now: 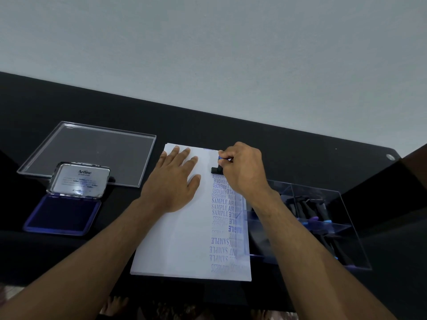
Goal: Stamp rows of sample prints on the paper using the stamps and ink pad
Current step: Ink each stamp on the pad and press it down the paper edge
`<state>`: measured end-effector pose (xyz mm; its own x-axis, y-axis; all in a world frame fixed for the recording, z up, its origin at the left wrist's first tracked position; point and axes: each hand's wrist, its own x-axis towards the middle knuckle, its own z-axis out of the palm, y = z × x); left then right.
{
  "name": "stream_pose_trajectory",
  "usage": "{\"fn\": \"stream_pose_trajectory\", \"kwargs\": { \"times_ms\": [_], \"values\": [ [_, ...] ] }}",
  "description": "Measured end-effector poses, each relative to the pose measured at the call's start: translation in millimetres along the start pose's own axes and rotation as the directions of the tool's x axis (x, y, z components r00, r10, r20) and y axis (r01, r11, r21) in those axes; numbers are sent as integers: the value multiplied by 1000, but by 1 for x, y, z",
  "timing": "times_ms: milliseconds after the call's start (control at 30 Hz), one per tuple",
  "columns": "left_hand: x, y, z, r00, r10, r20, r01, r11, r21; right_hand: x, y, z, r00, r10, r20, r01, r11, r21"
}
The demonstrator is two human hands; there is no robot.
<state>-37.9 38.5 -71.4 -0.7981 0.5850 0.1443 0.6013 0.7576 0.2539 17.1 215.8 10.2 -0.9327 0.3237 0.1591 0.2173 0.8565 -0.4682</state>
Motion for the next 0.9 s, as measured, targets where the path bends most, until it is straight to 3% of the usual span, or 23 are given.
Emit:
{"fn": "stream_pose_trajectory", "kwargs": {
  "times_ms": [333, 900],
  "values": [
    [-1, -1, 1, 1000, 4, -1, -4, 1000, 5, -3, 0, 4, 996, -68, -52, 64, 995, -76],
    [-1, -1, 1, 1000, 4, -6, -4, 1000, -2, 0, -2, 3, 999, -35, 9, 36, 994, -104]
  ]
}}
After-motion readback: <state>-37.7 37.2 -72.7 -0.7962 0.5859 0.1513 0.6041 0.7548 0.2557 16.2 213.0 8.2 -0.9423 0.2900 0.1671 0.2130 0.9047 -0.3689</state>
